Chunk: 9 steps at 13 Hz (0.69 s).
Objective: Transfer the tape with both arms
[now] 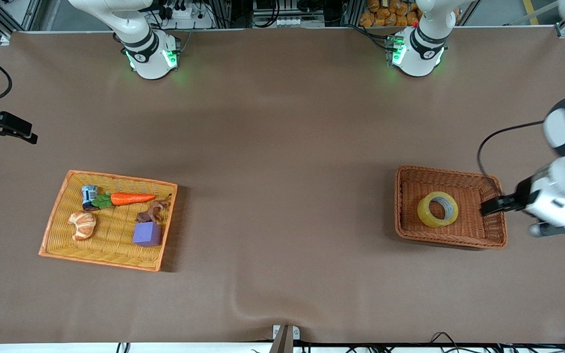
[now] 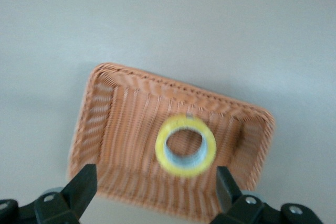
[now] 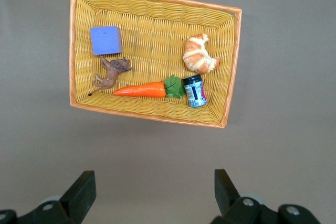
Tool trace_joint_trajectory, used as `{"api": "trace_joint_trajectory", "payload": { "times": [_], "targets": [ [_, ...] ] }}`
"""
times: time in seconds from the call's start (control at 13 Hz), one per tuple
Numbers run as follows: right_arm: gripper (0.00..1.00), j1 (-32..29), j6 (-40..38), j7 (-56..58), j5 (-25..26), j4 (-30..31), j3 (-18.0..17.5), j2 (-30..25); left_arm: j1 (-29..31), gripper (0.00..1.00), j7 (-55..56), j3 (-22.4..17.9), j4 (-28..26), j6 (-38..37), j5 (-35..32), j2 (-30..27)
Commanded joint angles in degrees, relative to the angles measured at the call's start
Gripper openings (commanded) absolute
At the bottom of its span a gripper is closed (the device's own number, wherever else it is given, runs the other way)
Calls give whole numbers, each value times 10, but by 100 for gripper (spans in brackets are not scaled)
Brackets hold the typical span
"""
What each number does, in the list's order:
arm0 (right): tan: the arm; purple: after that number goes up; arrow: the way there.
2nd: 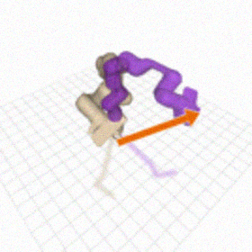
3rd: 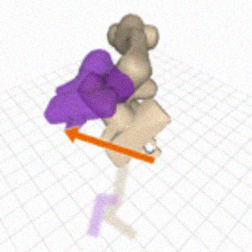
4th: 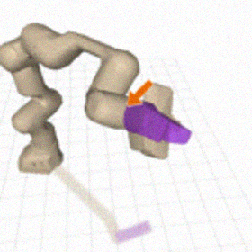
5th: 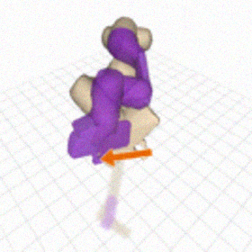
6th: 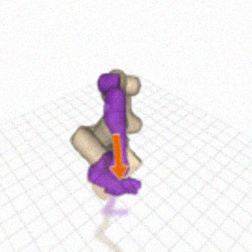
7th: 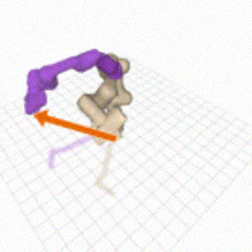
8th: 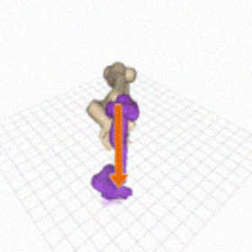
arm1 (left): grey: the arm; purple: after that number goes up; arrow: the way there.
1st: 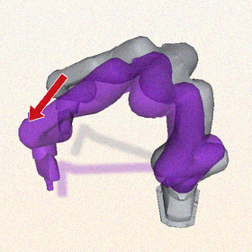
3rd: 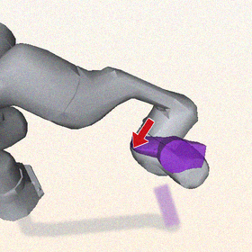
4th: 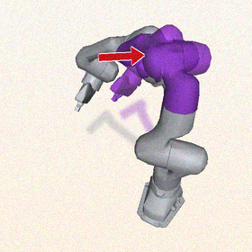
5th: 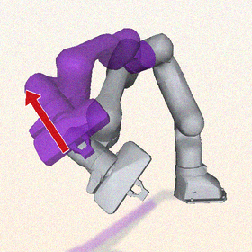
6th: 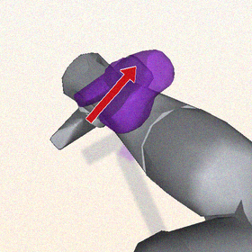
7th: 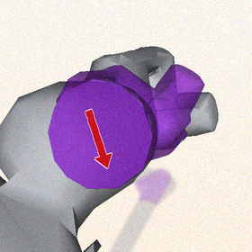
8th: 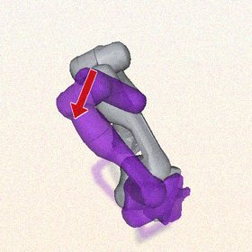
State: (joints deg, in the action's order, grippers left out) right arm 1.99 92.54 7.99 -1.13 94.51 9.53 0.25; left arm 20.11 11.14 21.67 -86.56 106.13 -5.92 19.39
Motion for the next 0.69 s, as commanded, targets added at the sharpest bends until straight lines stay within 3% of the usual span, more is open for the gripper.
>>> {"api": "trace_joint_trajectory", "payload": {
  "times": [0.0, 0.38, 0.62],
  "targets": [
    [100, -8, -6, -4, -4, -13, -2, 5, -8, 100, 6, 7, 82, -115, -15, 4],
    [100, -10, -6, -3, 0, -18, -2, 5, -7, 100, -2, 3, 77, -192, 1, -105],
    [100, -6, -4, -4, 15, -21, -2, 6, -40, 100, -16, -24, 19, -208, 15, -180]
  ]
}}
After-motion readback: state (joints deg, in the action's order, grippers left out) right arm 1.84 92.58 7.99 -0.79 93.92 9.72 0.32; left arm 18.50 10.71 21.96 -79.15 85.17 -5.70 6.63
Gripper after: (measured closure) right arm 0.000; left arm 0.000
